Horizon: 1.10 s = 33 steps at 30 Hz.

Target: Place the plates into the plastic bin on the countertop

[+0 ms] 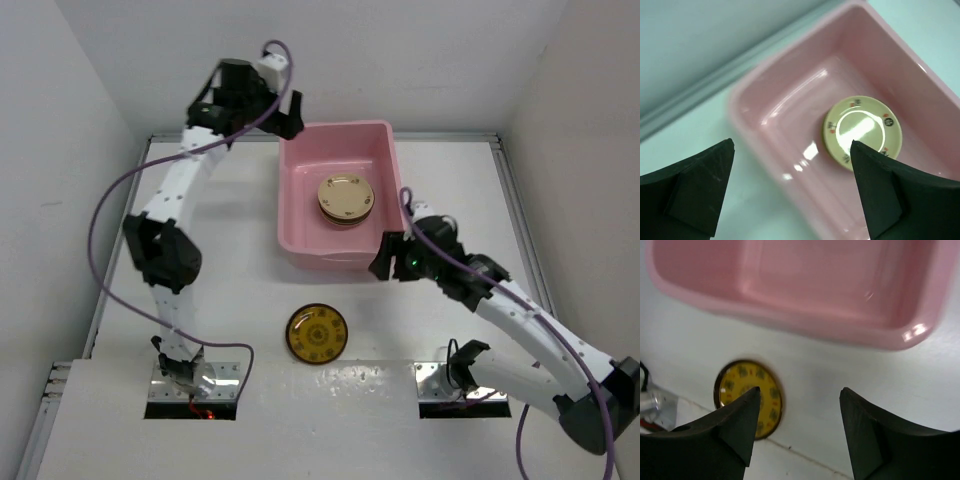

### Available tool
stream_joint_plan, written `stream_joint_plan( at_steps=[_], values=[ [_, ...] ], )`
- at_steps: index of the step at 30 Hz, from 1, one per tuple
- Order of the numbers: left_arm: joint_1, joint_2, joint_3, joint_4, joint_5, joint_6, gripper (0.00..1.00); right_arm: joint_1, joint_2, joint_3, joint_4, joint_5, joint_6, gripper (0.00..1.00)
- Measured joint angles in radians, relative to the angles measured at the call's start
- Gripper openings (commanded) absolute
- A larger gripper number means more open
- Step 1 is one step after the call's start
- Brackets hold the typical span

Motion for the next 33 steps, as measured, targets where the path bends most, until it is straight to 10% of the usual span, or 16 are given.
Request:
stream_joint_plan(
  at_steps=[9,19,28,33],
  values=[
    [0.288,-0.481,-0.313,-0.063,-0.109,0.067,1.00,0.472,0.118,-0.315,0.259,0.059,0.187,0.57],
    [0.386,-0.539,-0.461,-0.141,-0.051,0.041,1.00,0.597,0.328,-0.434,0.556,0.154,0.311,0.55],
    [0.404,-0.583,-0.478,-0.143,0.003,0.036,1.00,0.628,0.379,-0.443,0.621,0.210,0.359,0.00],
    [0.409,-0.595,-0.478,-0.143,0.010,0.036,1.00,0.640,0.343,-0.431,0.601,0.216,0.357,0.00]
  ],
)
